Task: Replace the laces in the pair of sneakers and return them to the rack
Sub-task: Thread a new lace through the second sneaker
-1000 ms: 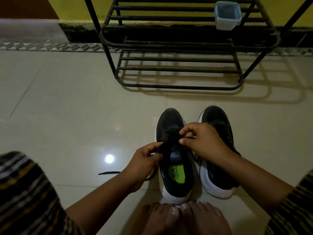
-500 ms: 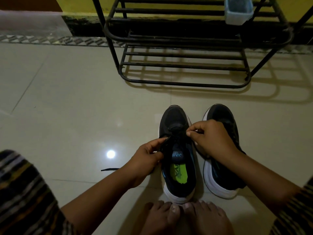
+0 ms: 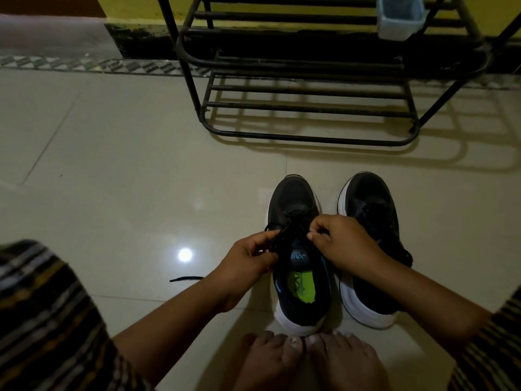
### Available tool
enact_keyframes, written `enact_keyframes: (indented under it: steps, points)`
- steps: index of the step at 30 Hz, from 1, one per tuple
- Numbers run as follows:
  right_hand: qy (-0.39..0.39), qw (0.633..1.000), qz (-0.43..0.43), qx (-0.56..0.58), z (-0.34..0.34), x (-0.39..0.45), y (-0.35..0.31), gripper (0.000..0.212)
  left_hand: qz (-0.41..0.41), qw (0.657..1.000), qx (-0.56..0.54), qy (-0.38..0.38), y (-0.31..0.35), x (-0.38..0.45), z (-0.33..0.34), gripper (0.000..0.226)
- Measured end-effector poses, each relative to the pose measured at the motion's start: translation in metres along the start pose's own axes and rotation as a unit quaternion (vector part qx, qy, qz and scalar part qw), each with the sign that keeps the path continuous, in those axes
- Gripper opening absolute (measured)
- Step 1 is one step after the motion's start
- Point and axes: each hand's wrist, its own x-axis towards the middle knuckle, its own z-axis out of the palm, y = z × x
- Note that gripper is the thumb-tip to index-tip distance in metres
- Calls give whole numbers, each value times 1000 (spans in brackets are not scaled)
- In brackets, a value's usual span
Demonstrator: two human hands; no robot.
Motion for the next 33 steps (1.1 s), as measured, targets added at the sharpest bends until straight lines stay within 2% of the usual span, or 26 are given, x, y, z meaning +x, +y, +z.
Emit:
enact_keyframes:
  steps: [8,13,17,22,28,33]
  points:
    - [-16,999,17,44,-2,2,6,16,0,1000,-9,4,-2,0,2,42]
    - [56,992,21,110,-4,0,6,15,-3,1000,-12,11,-3,0,3,33]
    - [87,983,5,160,-9,-2,0,22,-15,1000,-15,12,-6,1,1,31]
    - [106,971,-36,213,-9,-6,-12,14,-13,1000,-25,8,-4,0,2,35]
    - [90,987,-67,113,-2,-7,-16,6,-12,999,-32,12,-5,0,1,32]
    - [26,995,-86,-33,-4,-8,-18,17,-14,999,-31,16,-6,-2,1,30]
